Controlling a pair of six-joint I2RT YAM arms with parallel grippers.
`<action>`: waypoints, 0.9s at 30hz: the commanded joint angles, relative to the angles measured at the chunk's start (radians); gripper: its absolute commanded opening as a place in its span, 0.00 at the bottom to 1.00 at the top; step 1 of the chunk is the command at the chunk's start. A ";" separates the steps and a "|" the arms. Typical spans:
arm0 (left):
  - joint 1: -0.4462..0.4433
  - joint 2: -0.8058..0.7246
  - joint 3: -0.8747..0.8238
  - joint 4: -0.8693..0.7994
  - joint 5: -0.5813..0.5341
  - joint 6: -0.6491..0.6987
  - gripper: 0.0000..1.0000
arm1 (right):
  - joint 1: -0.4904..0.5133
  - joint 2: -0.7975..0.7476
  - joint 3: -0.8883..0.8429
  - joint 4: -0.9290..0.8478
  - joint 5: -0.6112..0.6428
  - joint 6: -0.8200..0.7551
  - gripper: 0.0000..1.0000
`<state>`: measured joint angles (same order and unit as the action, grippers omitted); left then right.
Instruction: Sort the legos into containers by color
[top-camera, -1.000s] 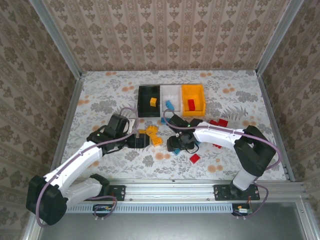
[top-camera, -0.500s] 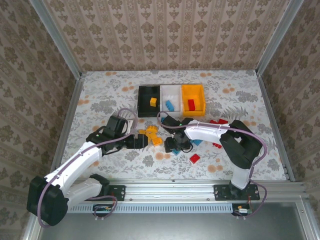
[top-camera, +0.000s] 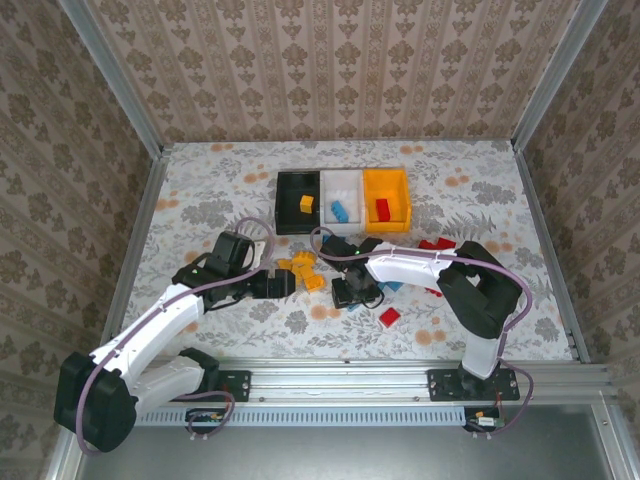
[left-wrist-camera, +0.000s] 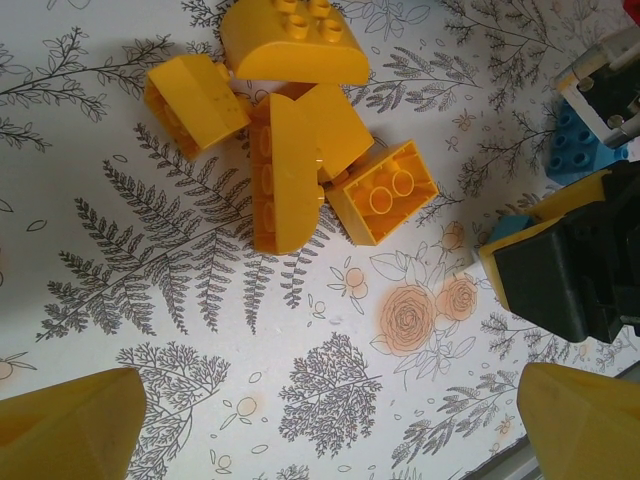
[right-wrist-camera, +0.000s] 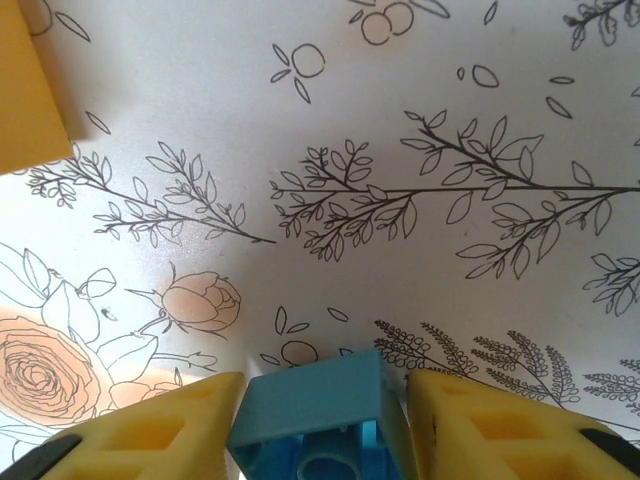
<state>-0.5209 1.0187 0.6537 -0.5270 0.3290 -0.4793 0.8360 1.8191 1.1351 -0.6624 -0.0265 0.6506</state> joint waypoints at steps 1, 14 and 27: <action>0.010 -0.019 -0.014 -0.002 0.009 -0.002 0.97 | 0.003 -0.027 -0.009 -0.045 0.043 -0.007 0.44; 0.012 -0.014 -0.014 0.002 0.007 0.005 0.97 | -0.051 -0.024 0.121 -0.069 0.069 -0.056 0.37; 0.024 0.001 -0.015 -0.036 -0.030 0.046 0.97 | -0.267 0.233 0.672 -0.105 0.097 -0.233 0.37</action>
<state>-0.5083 1.0191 0.6460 -0.5385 0.3138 -0.4633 0.5938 1.9667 1.7226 -0.7410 0.0376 0.4789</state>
